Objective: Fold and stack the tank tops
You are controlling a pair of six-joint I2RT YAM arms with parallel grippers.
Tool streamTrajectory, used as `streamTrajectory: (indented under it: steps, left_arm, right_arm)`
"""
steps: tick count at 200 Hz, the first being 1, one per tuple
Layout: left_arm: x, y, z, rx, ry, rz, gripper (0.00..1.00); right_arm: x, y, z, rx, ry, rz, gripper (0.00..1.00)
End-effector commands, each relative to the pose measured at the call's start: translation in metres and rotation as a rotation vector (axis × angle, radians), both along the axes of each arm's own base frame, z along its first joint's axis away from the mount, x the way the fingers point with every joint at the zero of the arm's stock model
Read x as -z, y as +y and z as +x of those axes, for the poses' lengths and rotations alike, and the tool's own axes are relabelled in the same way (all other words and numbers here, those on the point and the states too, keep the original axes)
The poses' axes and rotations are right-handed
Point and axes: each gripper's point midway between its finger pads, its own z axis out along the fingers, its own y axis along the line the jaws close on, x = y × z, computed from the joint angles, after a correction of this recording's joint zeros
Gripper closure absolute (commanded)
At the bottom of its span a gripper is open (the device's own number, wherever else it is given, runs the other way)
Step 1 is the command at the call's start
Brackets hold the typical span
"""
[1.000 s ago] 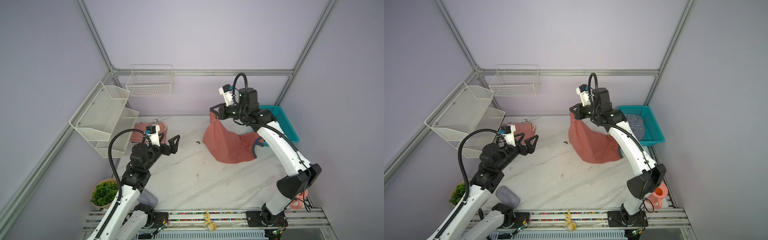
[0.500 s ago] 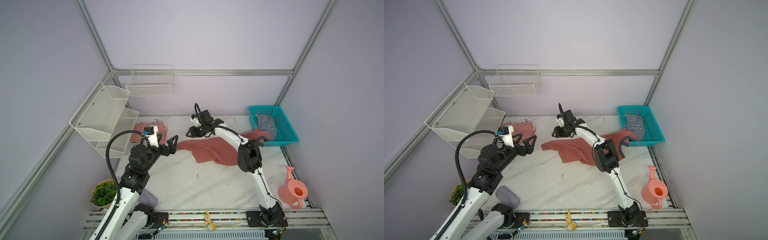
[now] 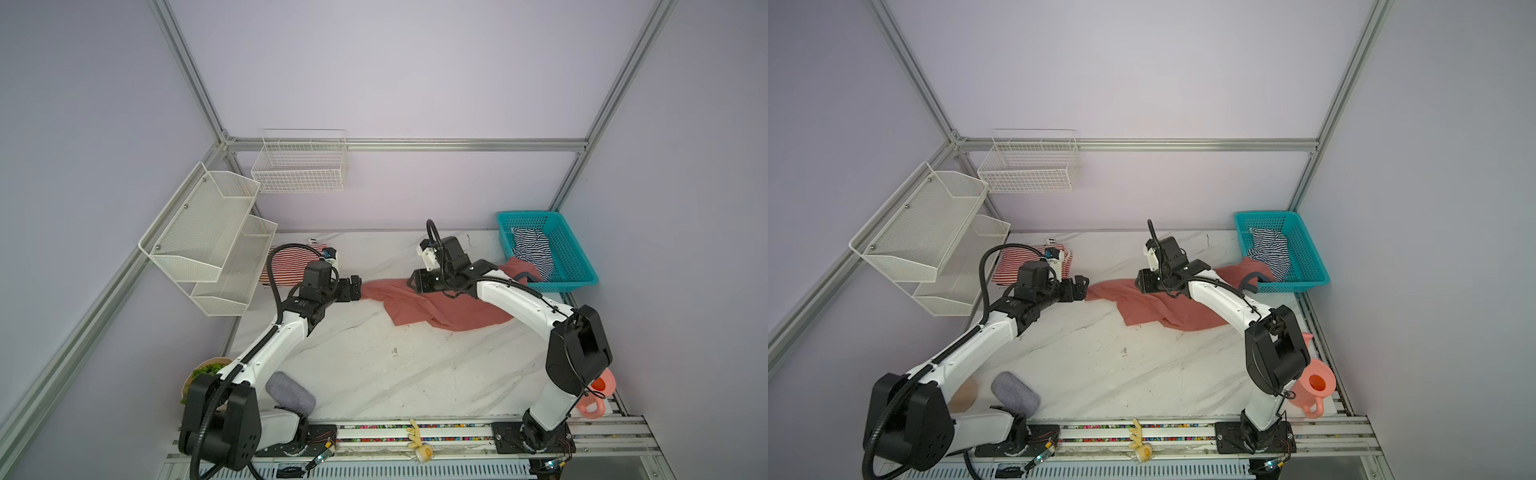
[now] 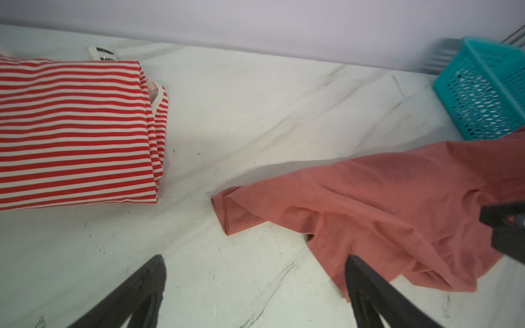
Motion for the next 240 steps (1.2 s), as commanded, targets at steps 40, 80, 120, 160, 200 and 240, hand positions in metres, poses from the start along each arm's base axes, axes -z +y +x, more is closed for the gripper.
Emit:
streamTrajectory:
  steps: [40,80,120,160,200,240]
  left_arm:
    - [-0.006,0.006,0.076,-0.089,0.011,0.12,0.09]
    - [0.03,0.016,0.103,-0.143,0.139,0.221,0.17]
    - [0.067,0.014,0.106,-0.127,0.232,0.237,0.23]
    - [0.091,0.013,0.1,-0.118,0.294,0.239,0.26]
    - [0.117,0.01,0.097,-0.11,0.354,0.234,0.39]
    - [0.131,0.006,0.091,-0.095,0.391,0.209,0.64]
  right_arm:
    - [0.069,-0.045,-0.044,0.132,0.158,-0.096,0.58]
    - [0.09,-0.056,-0.051,0.156,0.182,-0.15,0.51]
    - [0.115,-0.059,-0.039,0.187,0.187,-0.199,0.49]
    - [0.125,-0.058,-0.027,0.208,0.175,-0.224,0.57]
    - [0.115,-0.063,-0.02,0.241,0.157,-0.229,0.99]
    - [0.077,-0.072,-0.011,0.276,0.083,-0.193,1.0]
